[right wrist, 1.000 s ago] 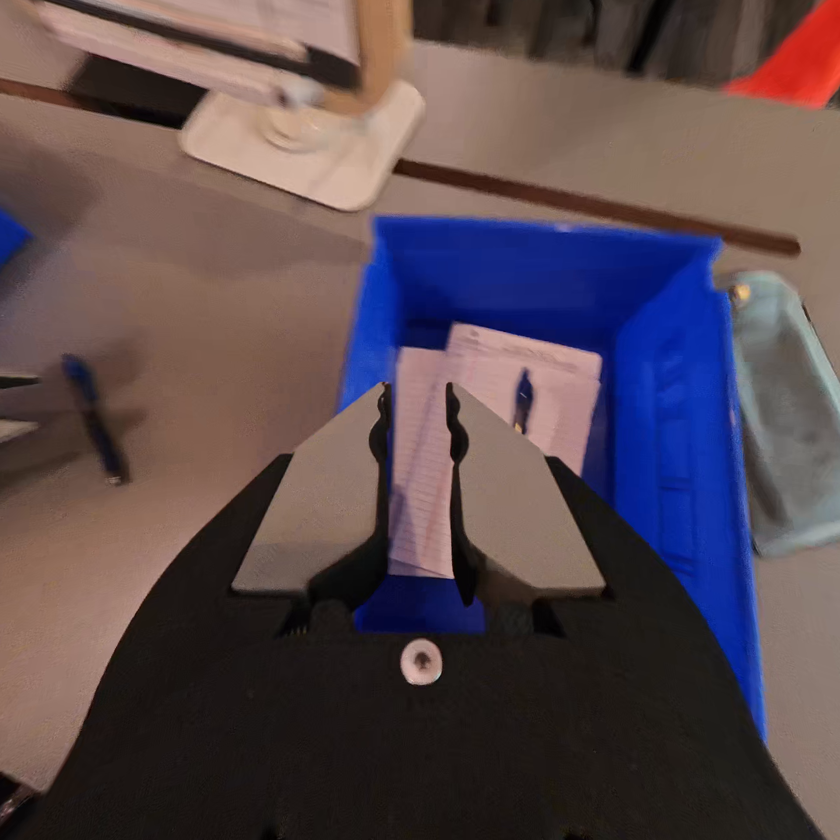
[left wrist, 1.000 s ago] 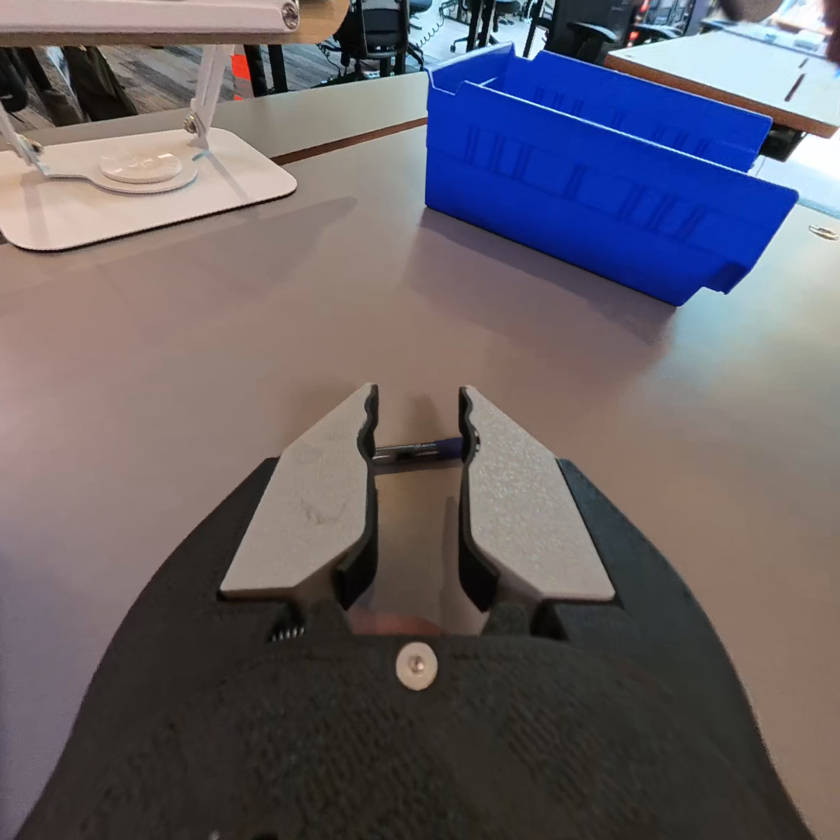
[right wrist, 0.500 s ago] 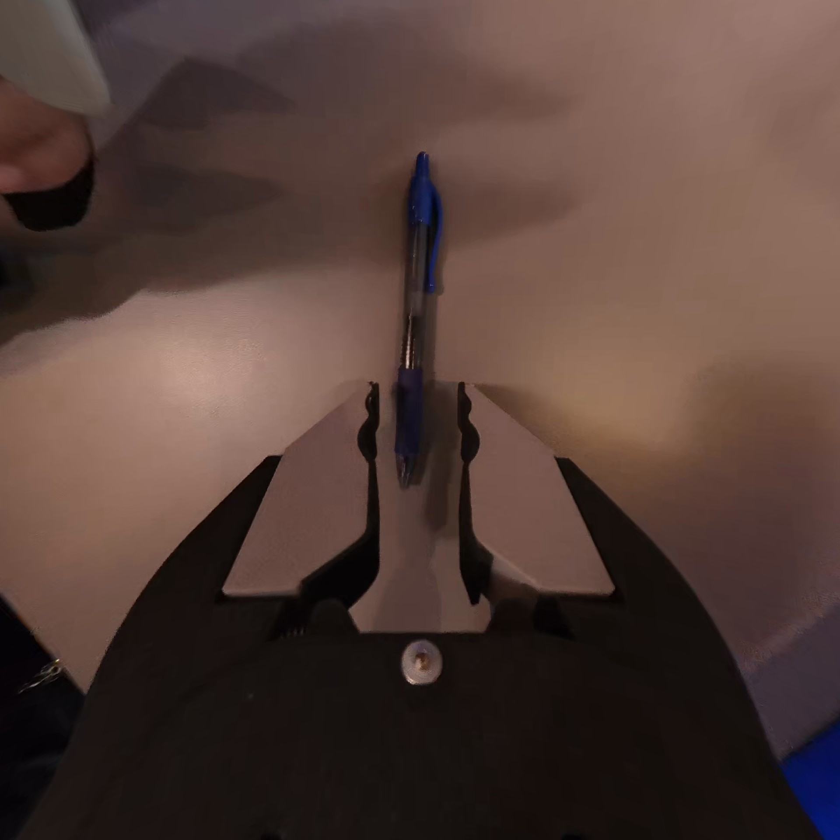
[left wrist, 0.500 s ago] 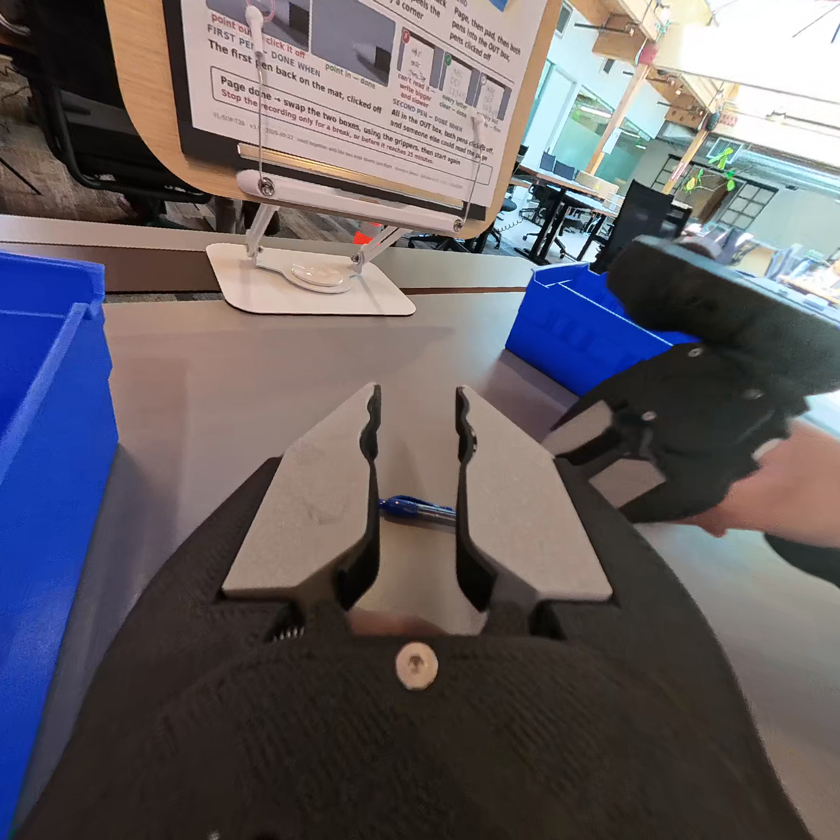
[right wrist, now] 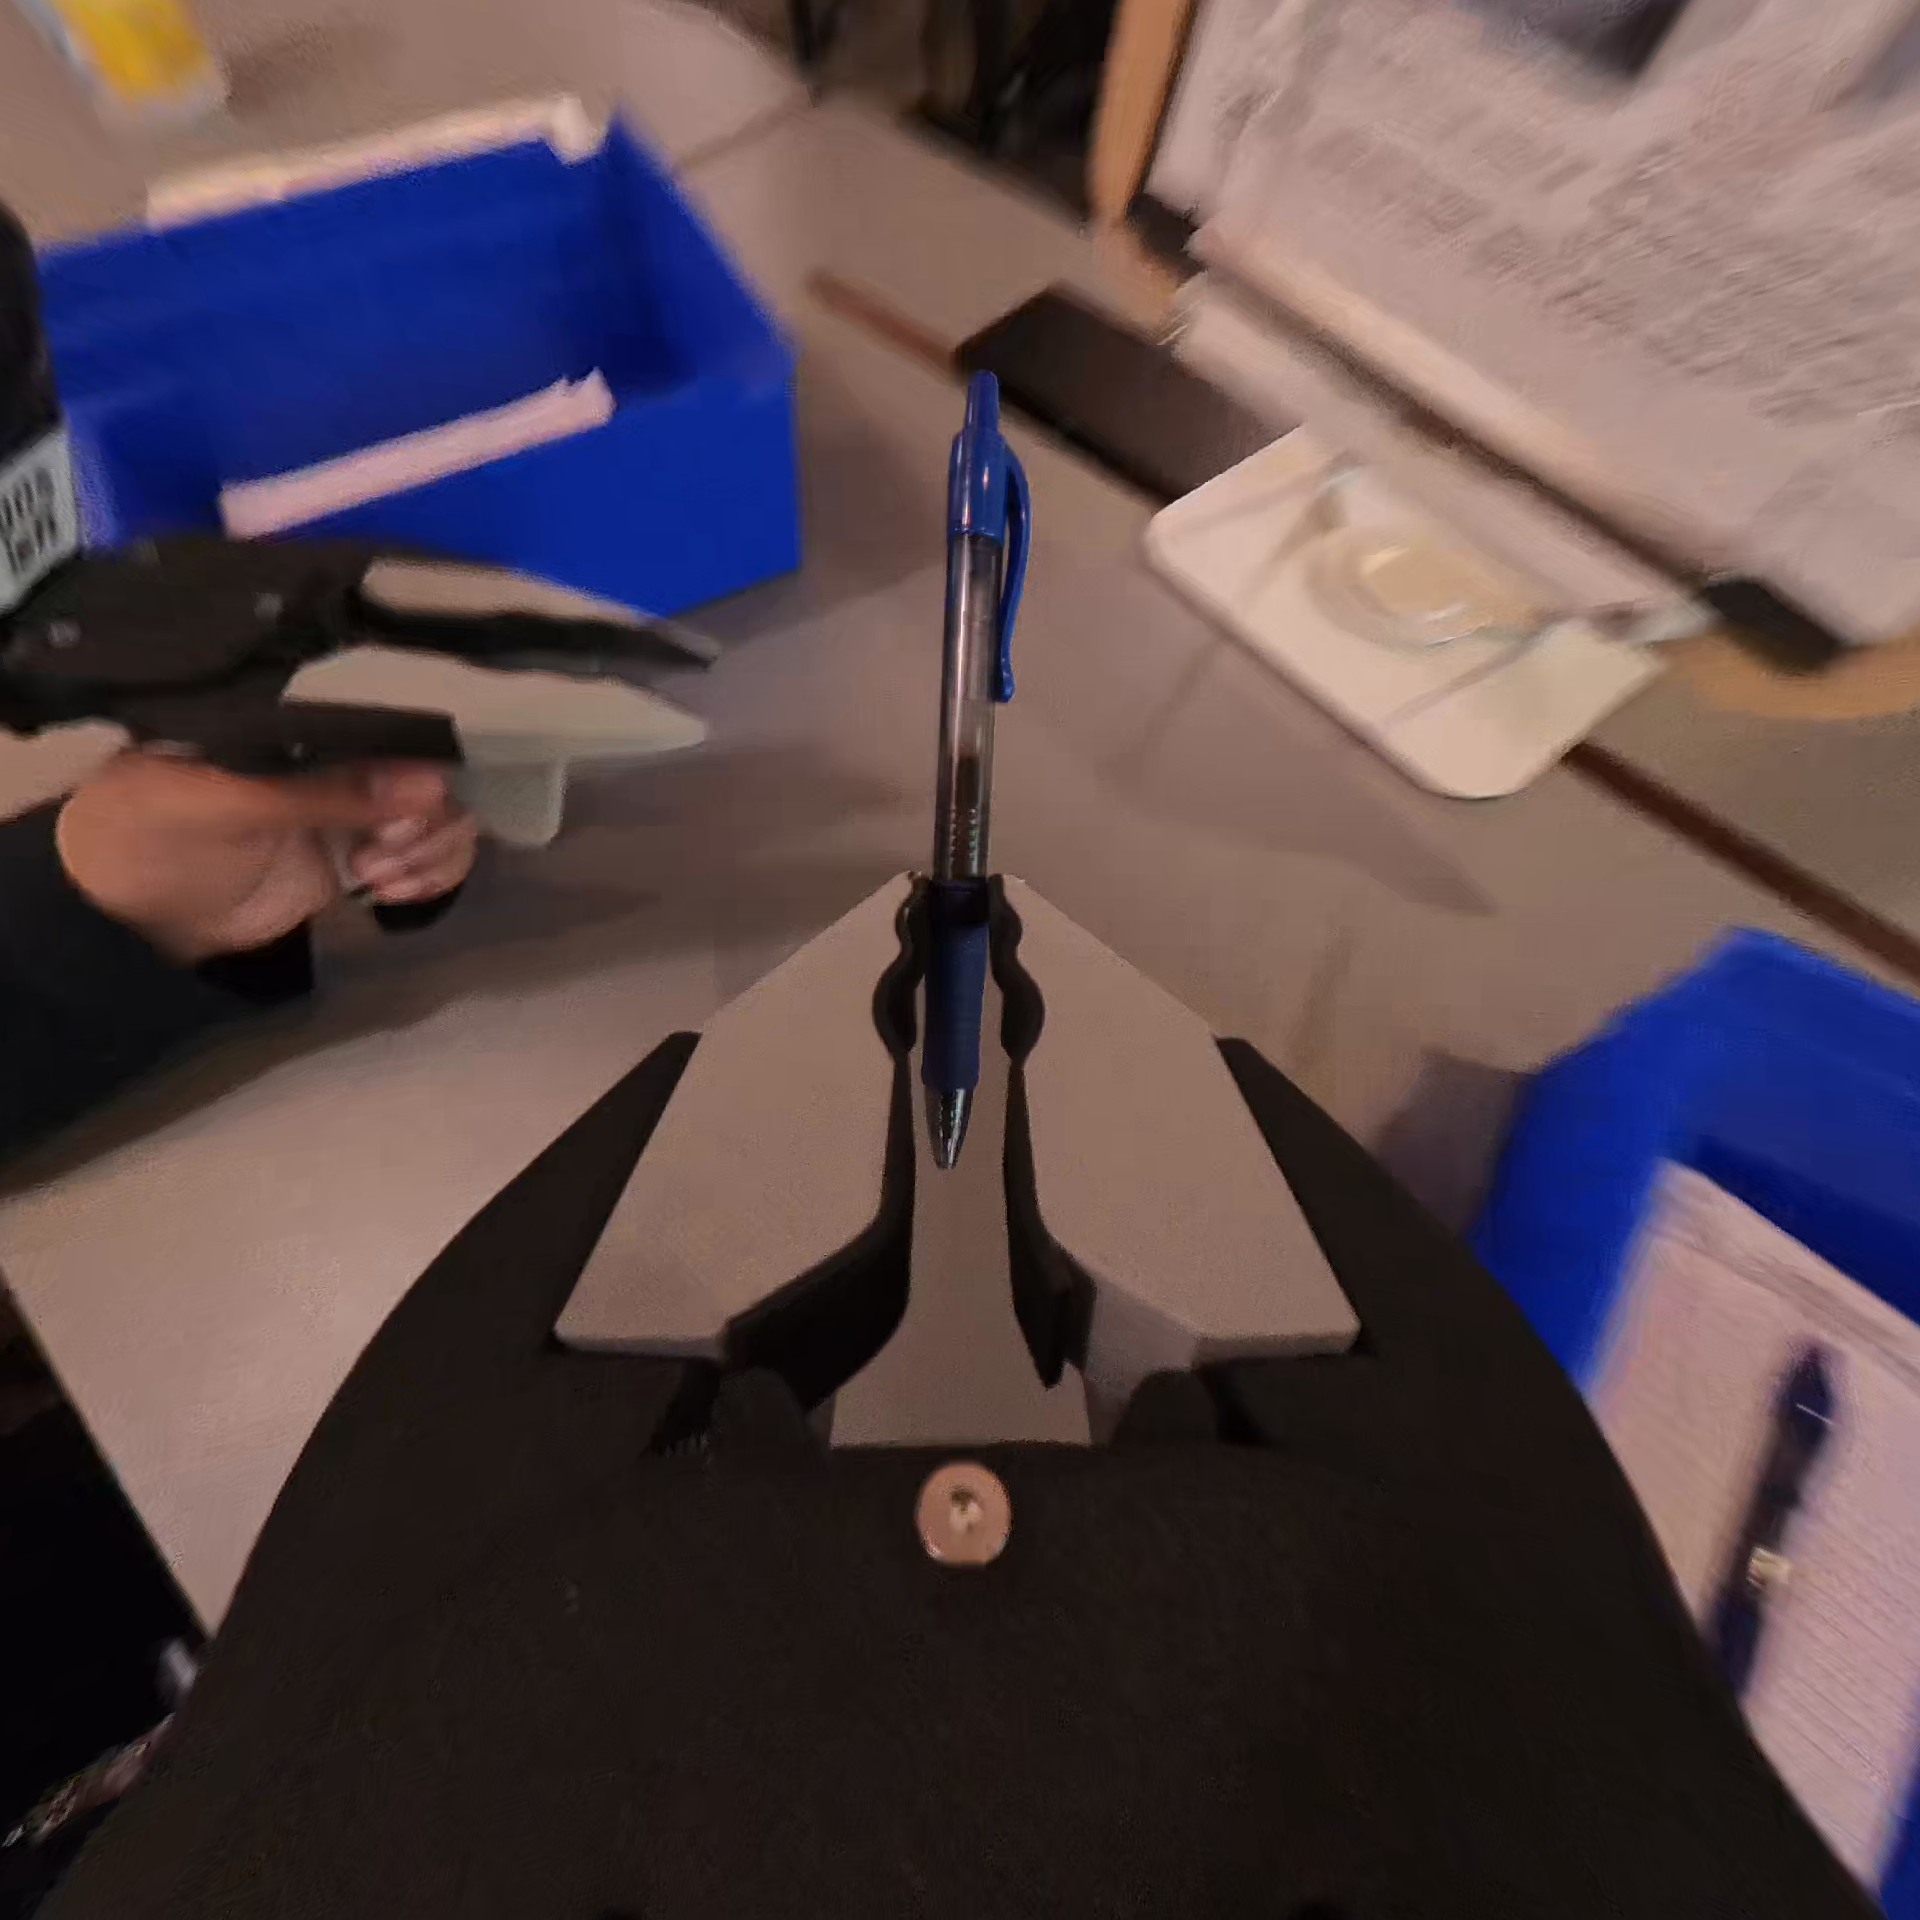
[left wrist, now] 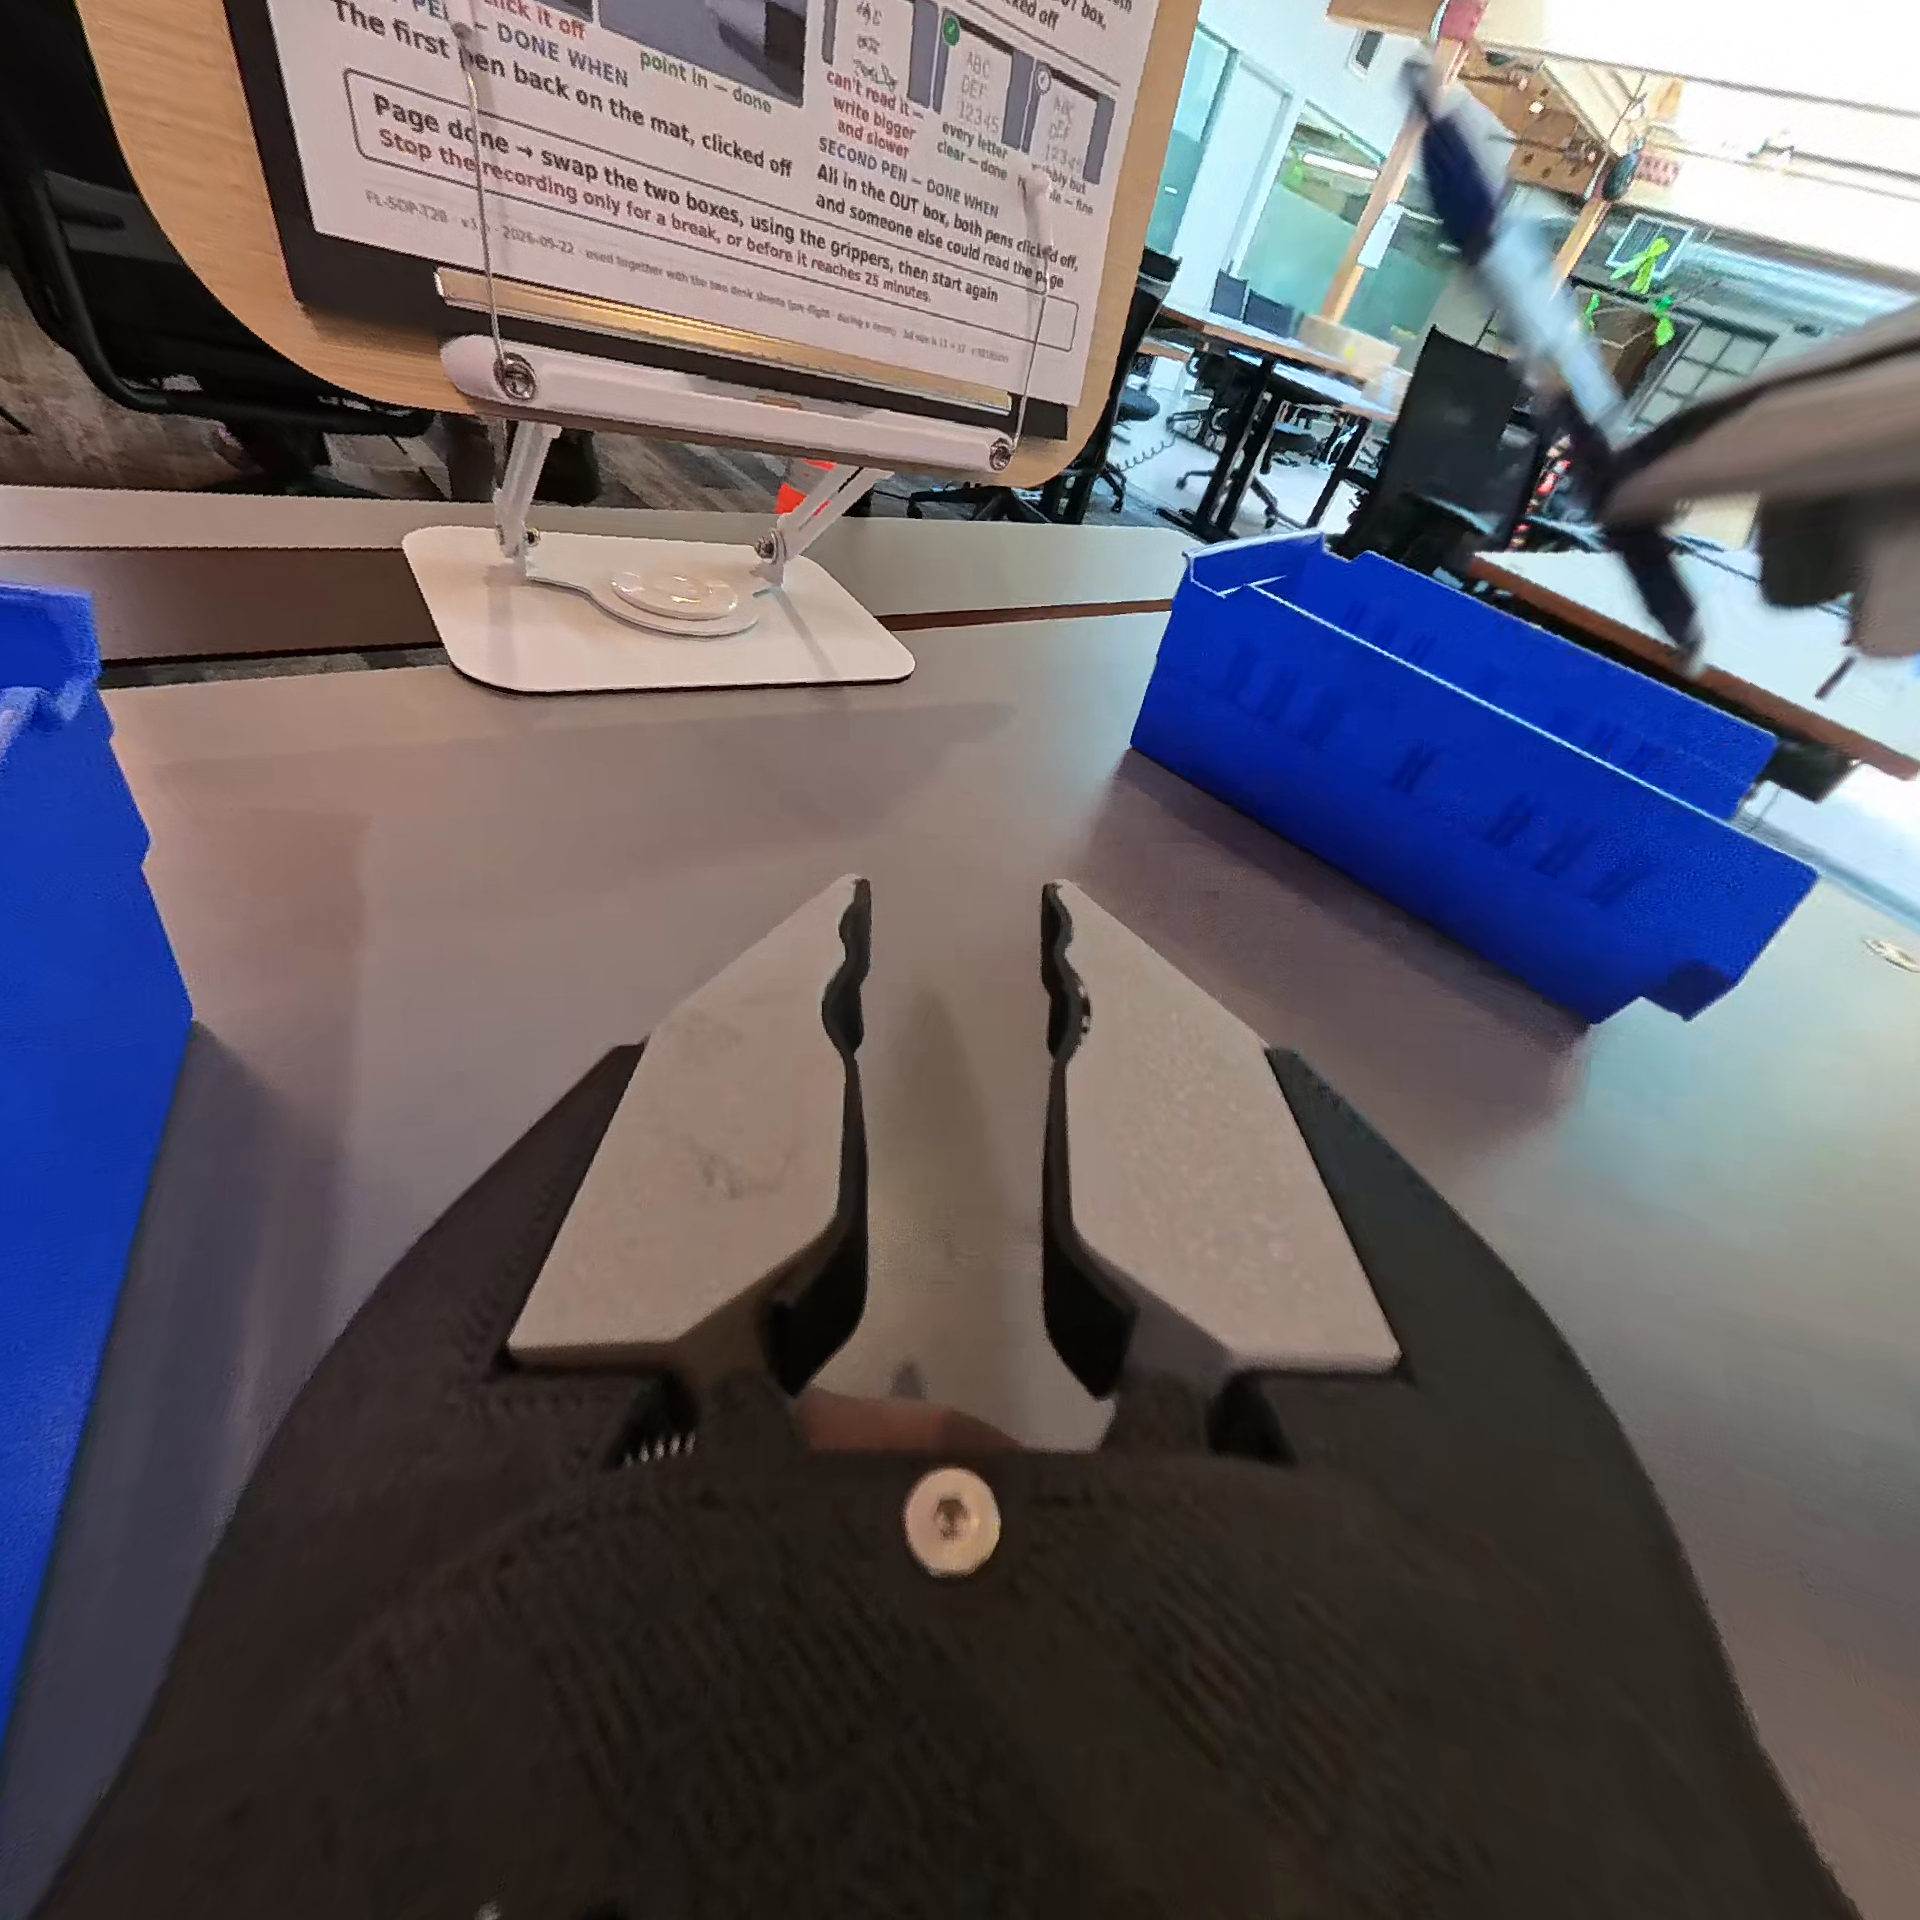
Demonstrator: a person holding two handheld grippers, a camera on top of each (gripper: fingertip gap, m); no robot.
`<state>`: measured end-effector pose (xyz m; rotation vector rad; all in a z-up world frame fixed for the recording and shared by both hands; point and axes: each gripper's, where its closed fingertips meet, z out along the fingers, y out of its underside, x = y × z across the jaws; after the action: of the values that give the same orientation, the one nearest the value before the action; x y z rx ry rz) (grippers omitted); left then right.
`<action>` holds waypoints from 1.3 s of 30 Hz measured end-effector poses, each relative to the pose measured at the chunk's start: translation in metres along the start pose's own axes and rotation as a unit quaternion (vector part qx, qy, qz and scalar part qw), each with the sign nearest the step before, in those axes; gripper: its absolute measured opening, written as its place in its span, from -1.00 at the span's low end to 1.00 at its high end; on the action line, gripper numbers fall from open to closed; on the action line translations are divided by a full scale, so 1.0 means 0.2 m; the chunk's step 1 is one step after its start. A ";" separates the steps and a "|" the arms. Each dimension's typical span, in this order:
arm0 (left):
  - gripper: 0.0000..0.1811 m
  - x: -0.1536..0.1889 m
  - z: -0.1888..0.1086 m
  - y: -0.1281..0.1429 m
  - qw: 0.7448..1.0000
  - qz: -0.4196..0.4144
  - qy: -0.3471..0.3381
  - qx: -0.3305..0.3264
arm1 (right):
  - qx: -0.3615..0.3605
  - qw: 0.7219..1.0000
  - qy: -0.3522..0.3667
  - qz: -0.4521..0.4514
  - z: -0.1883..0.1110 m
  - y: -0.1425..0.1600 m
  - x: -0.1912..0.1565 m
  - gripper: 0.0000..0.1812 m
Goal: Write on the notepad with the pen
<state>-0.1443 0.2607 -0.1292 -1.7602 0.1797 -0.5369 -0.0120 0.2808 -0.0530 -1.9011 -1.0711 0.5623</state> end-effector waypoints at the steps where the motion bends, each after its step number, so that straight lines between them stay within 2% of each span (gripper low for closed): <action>1: -0.66 0.01 0.01 0.01 1.000 -0.002 0.004 -0.004 | 0.016 0.999 0.029 0.009 -0.10 -0.03 0.11 -0.92; 4: -0.66 0.04 0.04 0.06 1.000 0.012 0.011 -0.023 | 0.028 0.993 0.089 0.070 -0.34 -0.02 0.44 -0.92; 7: -0.66 0.07 0.06 0.11 0.998 0.043 0.007 -0.043 | 0.011 0.983 0.113 0.144 -0.42 0.14 0.71 -0.92; 10: -0.66 0.07 0.08 0.14 0.996 0.072 0.000 -0.056 | -0.059 0.973 0.134 0.180 -0.34 0.41 0.87 -0.92; 13: -0.66 0.07 0.09 0.17 0.995 0.076 -0.003 -0.062 | -0.111 0.962 0.121 0.217 -0.21 0.65 0.92 -0.92; 17: -0.66 0.07 0.10 0.19 0.995 0.074 -0.001 -0.069 | -0.122 0.952 0.124 0.250 -0.11 0.82 1.01 -0.91; 21: -0.66 0.07 0.10 0.20 0.995 0.074 0.001 -0.073 | -0.168 0.940 0.136 0.262 -0.03 0.97 1.07 -0.91; 23: -0.66 0.07 0.10 0.20 0.995 0.070 0.003 -0.074 | -0.182 0.937 0.116 0.275 -0.02 1.00 1.04 -0.86; 24: -0.66 0.07 0.10 0.20 0.995 0.070 0.003 -0.074 | -0.182 0.936 0.102 0.282 -0.03 1.00 1.02 -0.77; 25: -0.66 0.07 0.10 0.20 0.995 0.070 0.004 -0.076 | -0.176 0.938 0.099 0.281 -0.05 0.98 1.02 -0.70; 28: -0.65 0.09 0.11 0.21 0.993 0.077 0.011 -0.085 | -0.138 0.949 0.115 0.261 -0.16 0.90 1.03 -0.69; 33: -0.60 0.22 0.08 0.24 0.986 0.131 0.033 -0.099 | -0.062 0.972 0.021 0.228 -0.34 0.75 0.79 -0.61; 36: -0.52 0.41 -0.05 0.22 0.985 0.126 0.074 -0.093 | -0.042 0.982 -0.044 0.177 -0.46 0.72 0.58 -0.51; 39: -0.47 0.54 -0.31 0.15 0.980 0.151 0.095 -0.084 | -0.050 0.993 -0.039 0.100 -0.58 0.79 0.45 -0.37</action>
<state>-0.0716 0.1543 -0.1200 -1.8001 0.6310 -0.4780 0.1900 0.2626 -0.1230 -2.1046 -0.9792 0.7112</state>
